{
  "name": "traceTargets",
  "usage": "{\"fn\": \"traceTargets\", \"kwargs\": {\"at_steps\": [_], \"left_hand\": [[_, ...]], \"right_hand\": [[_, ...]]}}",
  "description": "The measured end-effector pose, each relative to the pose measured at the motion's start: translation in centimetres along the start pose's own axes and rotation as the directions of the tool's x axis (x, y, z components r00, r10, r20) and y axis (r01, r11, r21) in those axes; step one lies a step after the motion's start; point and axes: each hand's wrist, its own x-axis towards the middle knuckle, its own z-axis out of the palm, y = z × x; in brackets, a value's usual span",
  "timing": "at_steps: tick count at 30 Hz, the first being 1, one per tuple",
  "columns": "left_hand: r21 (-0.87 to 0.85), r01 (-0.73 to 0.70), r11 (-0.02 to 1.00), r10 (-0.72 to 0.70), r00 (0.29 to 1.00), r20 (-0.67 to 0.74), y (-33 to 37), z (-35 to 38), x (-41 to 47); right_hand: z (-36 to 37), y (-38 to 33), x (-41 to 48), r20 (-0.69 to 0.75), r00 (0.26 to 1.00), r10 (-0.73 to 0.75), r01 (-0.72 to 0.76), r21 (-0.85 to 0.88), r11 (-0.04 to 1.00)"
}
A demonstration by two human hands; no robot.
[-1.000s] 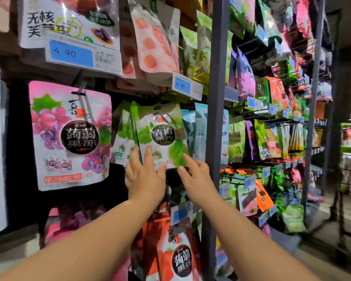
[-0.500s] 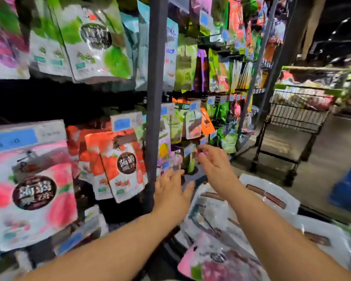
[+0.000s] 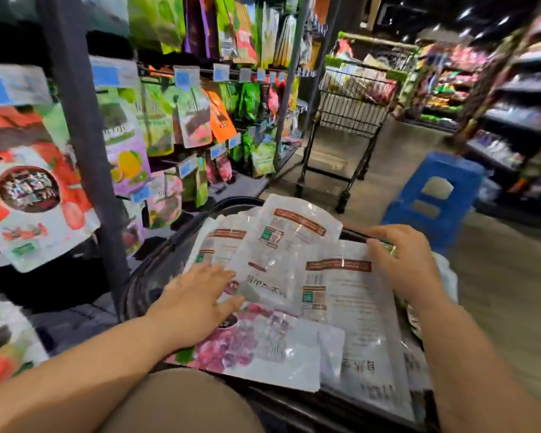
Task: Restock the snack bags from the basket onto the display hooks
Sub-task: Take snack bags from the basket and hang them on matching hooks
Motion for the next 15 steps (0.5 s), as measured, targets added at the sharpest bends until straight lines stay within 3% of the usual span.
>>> {"fn": "traceTargets", "kwargs": {"at_steps": [5,10,15], "left_hand": [[-0.015,0.018,1.000,-0.017,0.999,0.050,0.2,-0.3,-0.1],[0.008,0.050,0.999,-0.050,0.996,0.077,0.8,-0.6,-0.5],[-0.010,0.062,0.998,-0.061,0.993,0.100,0.8,-0.7,-0.6]], "right_hand": [[-1.7,3.3,-0.8,-0.082,0.974,0.213,-0.215,-0.018,0.976],[-0.5,6.6,-1.6,-0.014,0.848,0.529,-0.526,0.083,0.846],[0.8,8.6,-1.4,0.046,0.758,0.651,-0.648,0.165,0.743]]}}
